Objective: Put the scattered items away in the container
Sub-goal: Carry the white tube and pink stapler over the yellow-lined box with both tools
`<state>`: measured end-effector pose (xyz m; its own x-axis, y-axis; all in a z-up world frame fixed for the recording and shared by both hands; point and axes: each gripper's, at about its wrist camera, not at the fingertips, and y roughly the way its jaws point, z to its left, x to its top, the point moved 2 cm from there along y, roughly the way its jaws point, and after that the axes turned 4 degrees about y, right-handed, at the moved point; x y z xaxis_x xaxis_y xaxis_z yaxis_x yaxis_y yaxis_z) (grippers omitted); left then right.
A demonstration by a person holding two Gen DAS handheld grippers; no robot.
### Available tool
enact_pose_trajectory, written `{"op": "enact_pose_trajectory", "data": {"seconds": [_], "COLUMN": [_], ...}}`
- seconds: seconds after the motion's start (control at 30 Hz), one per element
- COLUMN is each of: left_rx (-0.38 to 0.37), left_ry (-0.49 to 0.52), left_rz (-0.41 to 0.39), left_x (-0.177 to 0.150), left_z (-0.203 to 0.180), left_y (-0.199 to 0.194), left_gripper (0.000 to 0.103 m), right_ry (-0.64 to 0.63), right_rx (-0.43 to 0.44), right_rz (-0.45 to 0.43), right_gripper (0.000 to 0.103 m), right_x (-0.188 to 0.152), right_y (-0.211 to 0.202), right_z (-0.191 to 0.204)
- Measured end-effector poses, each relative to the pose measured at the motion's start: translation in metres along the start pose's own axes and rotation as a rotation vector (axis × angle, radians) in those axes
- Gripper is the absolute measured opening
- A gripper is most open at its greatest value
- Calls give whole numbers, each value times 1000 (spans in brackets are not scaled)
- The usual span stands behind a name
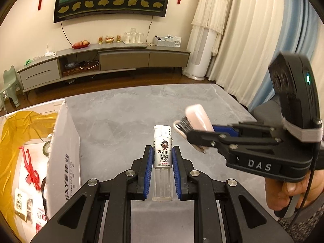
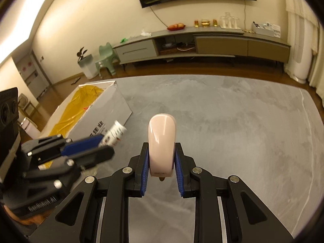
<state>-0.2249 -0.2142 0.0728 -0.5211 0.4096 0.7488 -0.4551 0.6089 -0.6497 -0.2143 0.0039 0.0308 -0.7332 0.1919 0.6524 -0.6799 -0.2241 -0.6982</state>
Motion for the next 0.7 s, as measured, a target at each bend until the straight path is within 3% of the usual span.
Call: {"op": "enact_pose_trajectory", "data": {"seconds": [0.37, 0.7], "left_rx": [-6, 29], "left_ry": [-4, -35], "left_rz": [-61, -101], "left_x": [-3, -10], "left_z": [10, 36], "left_y": [-49, -80], "left_gripper": [20, 20], "right_ry": [-18, -90], "right_rx": [44, 69], "right_rz": [2, -16], "right_gripper": [24, 24], "right_x": [-28, -29], "right_y": [-19, -36], "right_z": [35, 84]}}
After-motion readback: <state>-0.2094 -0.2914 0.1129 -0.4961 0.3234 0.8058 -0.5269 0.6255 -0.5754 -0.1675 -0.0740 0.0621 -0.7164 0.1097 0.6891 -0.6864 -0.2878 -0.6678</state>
